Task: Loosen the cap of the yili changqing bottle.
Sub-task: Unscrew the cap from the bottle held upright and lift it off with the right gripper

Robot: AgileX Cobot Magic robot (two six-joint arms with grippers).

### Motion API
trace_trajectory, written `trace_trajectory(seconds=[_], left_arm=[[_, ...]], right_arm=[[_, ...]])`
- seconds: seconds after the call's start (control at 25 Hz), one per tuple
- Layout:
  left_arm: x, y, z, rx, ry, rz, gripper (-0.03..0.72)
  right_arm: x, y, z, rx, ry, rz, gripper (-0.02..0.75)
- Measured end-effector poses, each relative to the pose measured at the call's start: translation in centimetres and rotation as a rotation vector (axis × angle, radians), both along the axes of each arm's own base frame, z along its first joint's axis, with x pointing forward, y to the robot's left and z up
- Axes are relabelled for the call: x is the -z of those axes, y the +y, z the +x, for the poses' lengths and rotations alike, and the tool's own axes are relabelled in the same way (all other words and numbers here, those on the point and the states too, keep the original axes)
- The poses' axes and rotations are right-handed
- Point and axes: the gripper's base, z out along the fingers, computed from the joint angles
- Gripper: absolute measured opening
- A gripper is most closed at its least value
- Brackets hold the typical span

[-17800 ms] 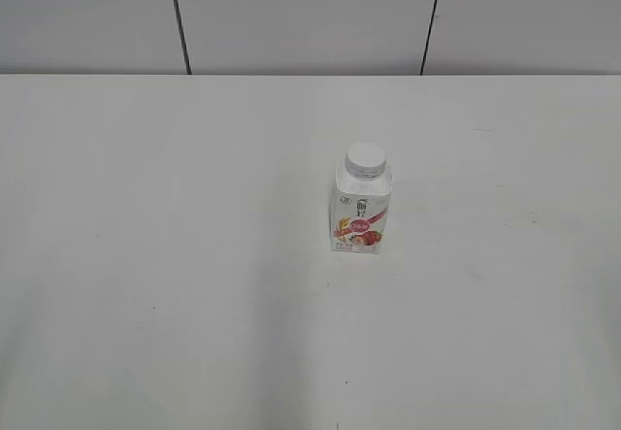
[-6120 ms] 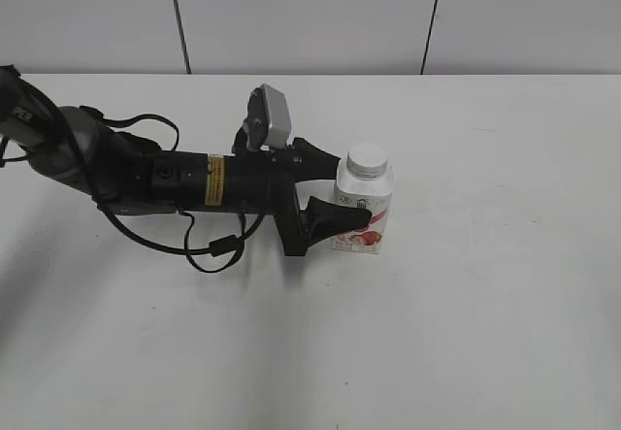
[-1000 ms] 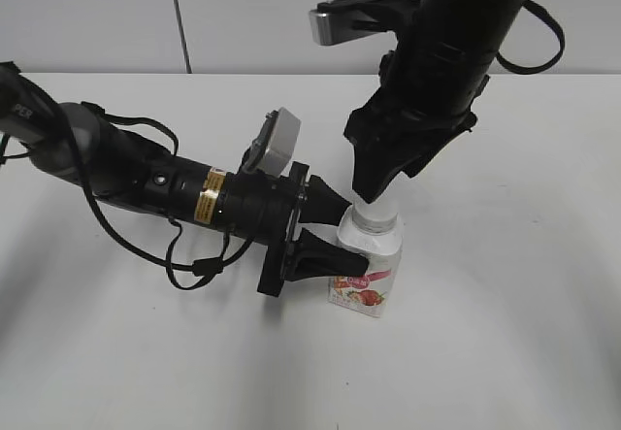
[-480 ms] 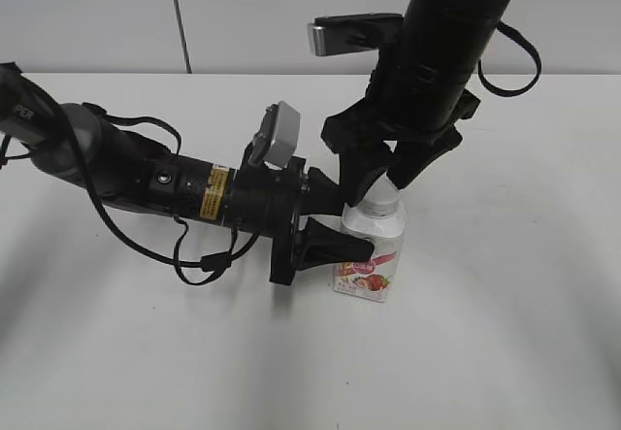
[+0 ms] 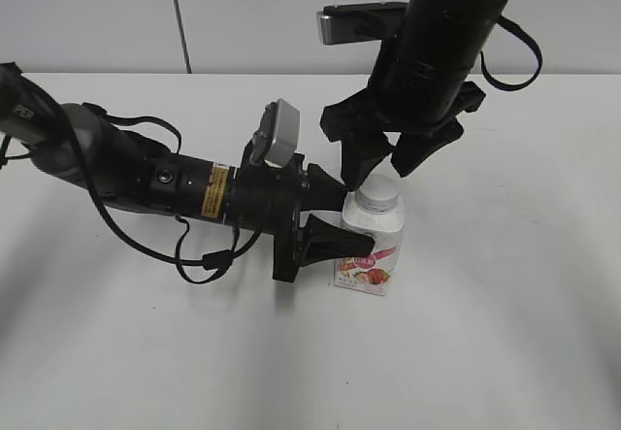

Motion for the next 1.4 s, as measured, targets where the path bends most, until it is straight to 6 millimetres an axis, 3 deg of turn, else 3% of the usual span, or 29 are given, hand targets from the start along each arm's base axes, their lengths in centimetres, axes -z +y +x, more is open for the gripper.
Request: trace_trajectory(seconds=[1.04,1.28,1.4], left_arm=[[0.0,0.0,0.4,-0.023,-0.064,-0.007,0.415],[0.0,0.0,0.4,-0.024,-0.064,-0.007,0.415],[0.0,0.2,0.5,-0.029,-0.065,-0.008,0.415]], right_arm=[[2.4,0.2,1.1,0.026,0.006,-0.051,0.498],[2.4,0.1,0.9,0.022,0.025,-0.062,0.406],[2.4,0.1,0.9,0.023,0.028,-0.060,0.398]])
